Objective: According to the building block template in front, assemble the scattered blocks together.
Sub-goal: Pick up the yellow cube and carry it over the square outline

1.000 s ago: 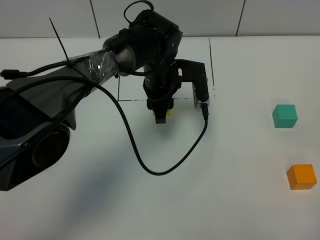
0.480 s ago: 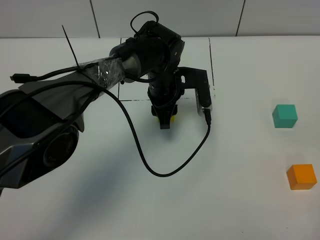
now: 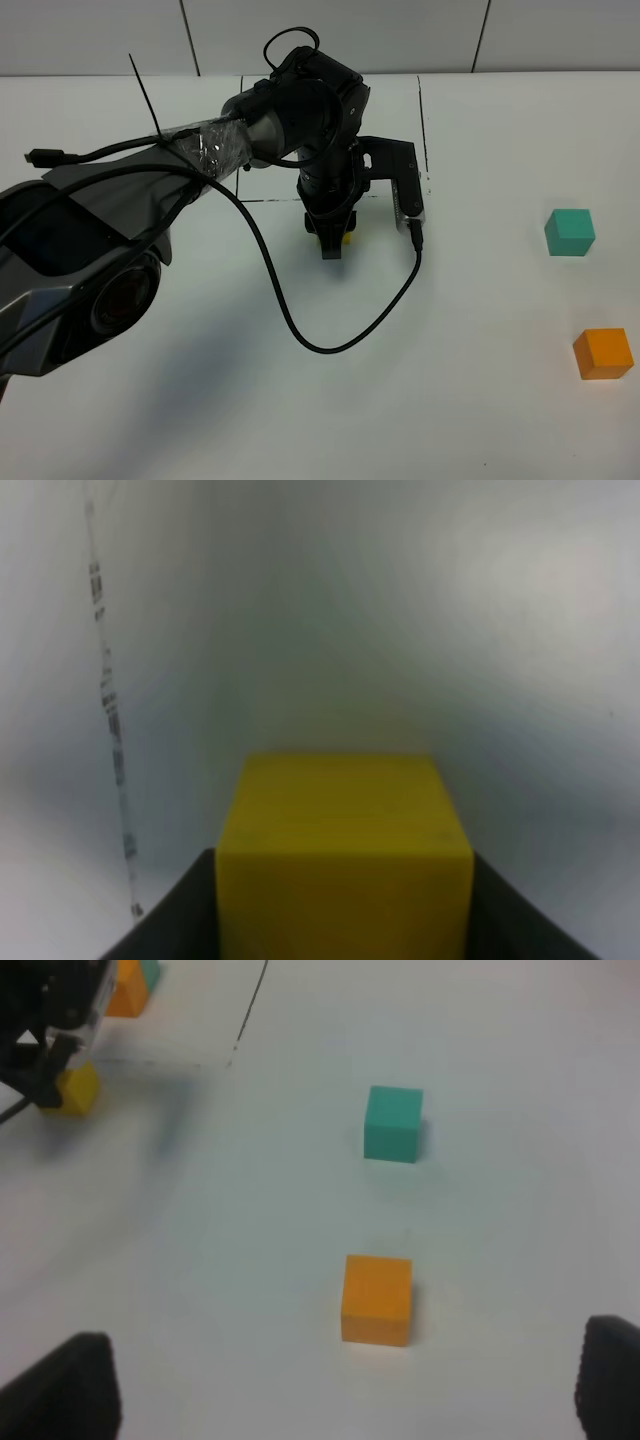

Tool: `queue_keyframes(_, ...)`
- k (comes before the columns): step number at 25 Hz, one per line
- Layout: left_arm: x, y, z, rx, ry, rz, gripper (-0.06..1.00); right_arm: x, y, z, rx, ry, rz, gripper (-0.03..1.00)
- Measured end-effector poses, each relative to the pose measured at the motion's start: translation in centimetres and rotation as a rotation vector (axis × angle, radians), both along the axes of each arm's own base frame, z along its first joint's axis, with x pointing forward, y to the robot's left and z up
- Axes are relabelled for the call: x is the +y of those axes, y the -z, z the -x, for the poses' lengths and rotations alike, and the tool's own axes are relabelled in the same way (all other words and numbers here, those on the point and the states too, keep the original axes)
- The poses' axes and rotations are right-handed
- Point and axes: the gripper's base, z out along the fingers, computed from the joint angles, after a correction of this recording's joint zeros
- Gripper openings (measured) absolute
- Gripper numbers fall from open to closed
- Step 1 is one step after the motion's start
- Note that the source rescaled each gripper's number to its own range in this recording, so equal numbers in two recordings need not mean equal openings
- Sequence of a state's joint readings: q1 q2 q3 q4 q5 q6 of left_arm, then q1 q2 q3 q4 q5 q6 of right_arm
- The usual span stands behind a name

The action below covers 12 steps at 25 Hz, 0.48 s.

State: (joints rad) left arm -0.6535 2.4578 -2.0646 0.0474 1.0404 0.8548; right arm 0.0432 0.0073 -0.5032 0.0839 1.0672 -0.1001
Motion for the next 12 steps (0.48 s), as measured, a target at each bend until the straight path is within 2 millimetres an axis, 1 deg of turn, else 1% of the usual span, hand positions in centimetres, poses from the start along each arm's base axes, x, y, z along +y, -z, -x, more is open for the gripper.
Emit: queue_keyframes(12,-0.05,0.40,-0.10,0.009,0.000,-0.010,0.00,0.00,0.00,0.00,0.000,0.000,0.000,0.82)
